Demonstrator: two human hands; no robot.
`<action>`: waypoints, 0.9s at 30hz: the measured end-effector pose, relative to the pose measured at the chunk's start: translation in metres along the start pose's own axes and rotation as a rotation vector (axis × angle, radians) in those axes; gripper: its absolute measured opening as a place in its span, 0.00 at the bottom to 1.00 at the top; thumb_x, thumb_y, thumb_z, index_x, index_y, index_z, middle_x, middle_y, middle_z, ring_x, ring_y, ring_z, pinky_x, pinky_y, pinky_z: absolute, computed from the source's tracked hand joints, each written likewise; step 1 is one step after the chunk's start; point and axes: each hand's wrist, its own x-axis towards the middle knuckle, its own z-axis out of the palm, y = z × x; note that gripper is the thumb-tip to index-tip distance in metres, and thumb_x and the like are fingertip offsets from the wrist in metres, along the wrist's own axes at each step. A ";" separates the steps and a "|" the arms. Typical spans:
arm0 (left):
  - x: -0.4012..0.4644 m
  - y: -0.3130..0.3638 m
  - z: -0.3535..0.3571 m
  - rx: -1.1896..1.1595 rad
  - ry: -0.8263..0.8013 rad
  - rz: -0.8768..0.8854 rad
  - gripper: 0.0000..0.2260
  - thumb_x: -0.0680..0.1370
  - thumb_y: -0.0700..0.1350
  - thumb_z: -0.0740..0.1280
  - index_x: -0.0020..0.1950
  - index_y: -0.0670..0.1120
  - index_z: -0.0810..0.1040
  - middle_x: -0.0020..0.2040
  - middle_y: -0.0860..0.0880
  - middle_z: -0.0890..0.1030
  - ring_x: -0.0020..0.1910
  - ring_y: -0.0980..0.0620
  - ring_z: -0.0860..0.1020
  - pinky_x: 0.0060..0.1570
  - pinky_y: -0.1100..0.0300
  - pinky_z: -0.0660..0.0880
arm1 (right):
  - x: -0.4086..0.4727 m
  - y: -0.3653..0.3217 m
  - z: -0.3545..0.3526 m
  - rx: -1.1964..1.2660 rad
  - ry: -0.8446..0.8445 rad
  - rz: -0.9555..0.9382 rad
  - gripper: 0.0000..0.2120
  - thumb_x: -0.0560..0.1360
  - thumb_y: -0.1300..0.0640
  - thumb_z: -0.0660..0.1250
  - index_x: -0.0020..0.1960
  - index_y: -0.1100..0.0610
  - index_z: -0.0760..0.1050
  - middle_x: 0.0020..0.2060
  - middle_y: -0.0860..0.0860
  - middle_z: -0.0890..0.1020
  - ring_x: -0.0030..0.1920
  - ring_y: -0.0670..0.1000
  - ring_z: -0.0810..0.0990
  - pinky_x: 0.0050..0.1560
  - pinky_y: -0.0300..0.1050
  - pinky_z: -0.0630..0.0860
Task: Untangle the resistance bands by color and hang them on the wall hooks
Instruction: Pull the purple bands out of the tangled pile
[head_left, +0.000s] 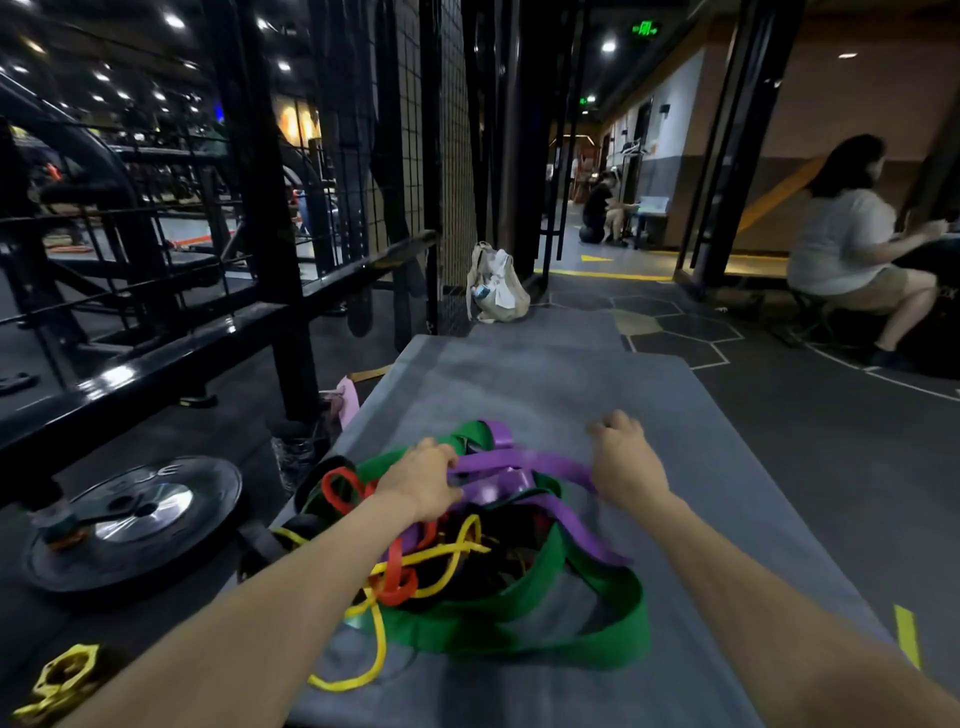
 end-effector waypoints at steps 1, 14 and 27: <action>0.002 -0.001 0.001 0.016 -0.007 -0.003 0.18 0.74 0.49 0.69 0.62 0.46 0.73 0.63 0.45 0.71 0.62 0.45 0.71 0.64 0.53 0.69 | 0.001 -0.004 0.005 -0.006 -0.035 -0.072 0.16 0.73 0.67 0.58 0.60 0.61 0.73 0.59 0.57 0.71 0.63 0.59 0.69 0.60 0.52 0.72; 0.011 -0.010 0.023 0.284 -0.053 0.013 0.18 0.80 0.57 0.54 0.60 0.49 0.76 0.60 0.46 0.72 0.63 0.45 0.70 0.58 0.50 0.70 | -0.006 -0.029 0.059 -0.158 0.000 -0.199 0.11 0.77 0.61 0.59 0.56 0.58 0.77 0.54 0.54 0.78 0.58 0.55 0.74 0.47 0.47 0.73; 0.028 -0.008 -0.032 -0.293 0.239 -0.196 0.17 0.75 0.49 0.68 0.33 0.48 0.64 0.35 0.48 0.73 0.44 0.42 0.76 0.44 0.54 0.69 | 0.026 -0.014 -0.046 0.516 0.552 0.061 0.09 0.77 0.61 0.62 0.51 0.61 0.81 0.48 0.58 0.83 0.50 0.59 0.78 0.51 0.47 0.72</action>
